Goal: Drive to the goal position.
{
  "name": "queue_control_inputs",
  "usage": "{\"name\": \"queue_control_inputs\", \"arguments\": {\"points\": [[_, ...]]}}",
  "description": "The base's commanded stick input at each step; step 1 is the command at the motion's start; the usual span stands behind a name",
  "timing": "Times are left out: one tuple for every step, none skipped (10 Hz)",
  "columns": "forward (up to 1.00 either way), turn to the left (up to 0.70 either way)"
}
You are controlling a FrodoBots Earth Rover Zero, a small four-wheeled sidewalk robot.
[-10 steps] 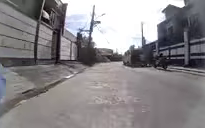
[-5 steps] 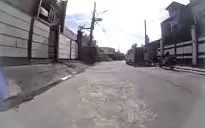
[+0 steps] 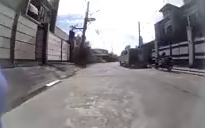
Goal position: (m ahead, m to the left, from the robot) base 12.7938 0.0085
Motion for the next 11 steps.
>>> {"name": "queue_control_inputs", "arguments": {"points": [[1.00, 0.14], [1.00, 0.00], [1.00, 0.02], [1.00, 0.01], [1.00, 0.00], [1.00, 0.00], [1.00, 0.00], [1.00, 0.00], [1.00, 0.01], [1.00, 0.04], [1.00, -0.28]]}}
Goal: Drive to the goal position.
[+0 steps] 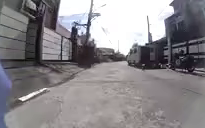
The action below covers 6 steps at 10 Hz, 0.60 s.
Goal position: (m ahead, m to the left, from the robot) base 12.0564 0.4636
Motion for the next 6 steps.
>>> {"name": "queue_control_inputs", "arguments": {"points": [[1.00, -0.37], [1.00, -0.39], [1.00, -0.14], [1.00, 0.00], [1.00, 0.01], [1.00, 0.01]]}}
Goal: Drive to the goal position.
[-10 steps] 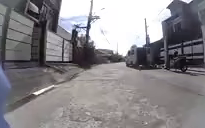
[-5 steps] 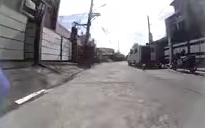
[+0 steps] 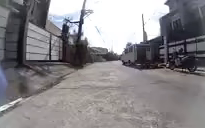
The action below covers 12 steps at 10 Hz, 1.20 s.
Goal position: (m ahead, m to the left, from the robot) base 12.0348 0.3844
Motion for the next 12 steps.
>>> {"name": "queue_control_inputs", "arguments": {"points": [[1.00, 0.00], [1.00, 0.02], [1.00, 0.05], [1.00, 0.08], [1.00, 0.00], [1.00, 0.00], [1.00, 0.00], [1.00, 0.00], [1.00, 0.02], [1.00, 0.03], [1.00, 0.00], [1.00, 0.00]]}}
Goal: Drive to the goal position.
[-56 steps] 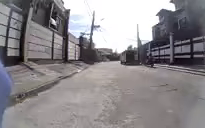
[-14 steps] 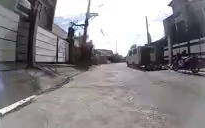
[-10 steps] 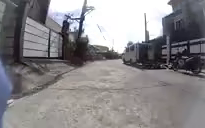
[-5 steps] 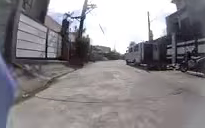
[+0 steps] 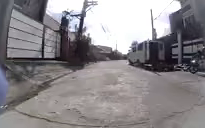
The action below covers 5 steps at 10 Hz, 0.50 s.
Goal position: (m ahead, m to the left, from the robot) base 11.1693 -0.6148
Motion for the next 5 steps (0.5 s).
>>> {"name": "queue_control_inputs", "arguments": {"points": [[1.00, 0.00], [1.00, 0.00], [1.00, 0.00], [1.00, 0.00], [1.00, 0.00]]}}
